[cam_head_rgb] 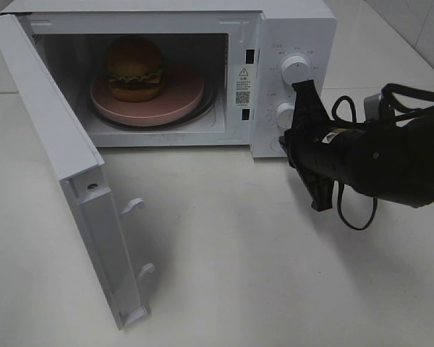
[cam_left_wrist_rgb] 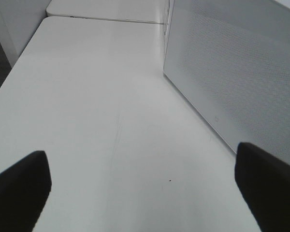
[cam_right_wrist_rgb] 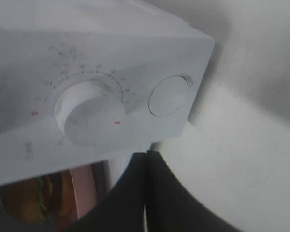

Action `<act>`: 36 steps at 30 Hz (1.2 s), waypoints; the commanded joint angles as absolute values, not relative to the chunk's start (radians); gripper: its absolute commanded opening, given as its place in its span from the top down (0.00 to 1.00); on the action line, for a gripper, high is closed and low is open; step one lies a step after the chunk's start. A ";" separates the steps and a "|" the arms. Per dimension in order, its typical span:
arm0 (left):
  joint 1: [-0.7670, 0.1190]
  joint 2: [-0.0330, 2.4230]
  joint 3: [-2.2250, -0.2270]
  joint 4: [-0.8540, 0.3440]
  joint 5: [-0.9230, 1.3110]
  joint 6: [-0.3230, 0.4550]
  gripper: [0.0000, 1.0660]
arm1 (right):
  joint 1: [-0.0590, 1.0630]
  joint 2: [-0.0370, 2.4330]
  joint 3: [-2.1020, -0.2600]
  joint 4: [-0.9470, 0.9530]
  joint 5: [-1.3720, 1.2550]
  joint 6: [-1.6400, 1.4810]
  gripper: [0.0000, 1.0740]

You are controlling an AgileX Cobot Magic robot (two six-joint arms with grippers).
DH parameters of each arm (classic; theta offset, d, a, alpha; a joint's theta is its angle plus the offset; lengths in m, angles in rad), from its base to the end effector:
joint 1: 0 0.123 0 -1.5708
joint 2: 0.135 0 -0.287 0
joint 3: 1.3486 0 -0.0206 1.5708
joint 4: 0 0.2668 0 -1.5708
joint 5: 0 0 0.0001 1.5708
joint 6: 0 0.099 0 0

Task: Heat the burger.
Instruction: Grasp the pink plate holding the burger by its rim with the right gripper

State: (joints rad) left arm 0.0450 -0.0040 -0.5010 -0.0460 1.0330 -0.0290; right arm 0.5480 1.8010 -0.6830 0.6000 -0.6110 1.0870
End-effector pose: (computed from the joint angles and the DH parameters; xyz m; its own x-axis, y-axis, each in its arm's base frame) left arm 0.0149 -0.0032 0.2842 -0.4247 -0.0717 -0.9025 -0.0316 0.9974 -0.0644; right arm 0.3062 0.1494 0.1273 -0.2399 0.9616 -0.1336 0.4208 0.2270 0.8783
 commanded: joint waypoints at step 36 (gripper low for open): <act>0.049 -0.027 -0.498 -0.053 1.027 -0.030 0.08 | 0.548 1.536 -0.972 0.239 0.750 -0.128 0.94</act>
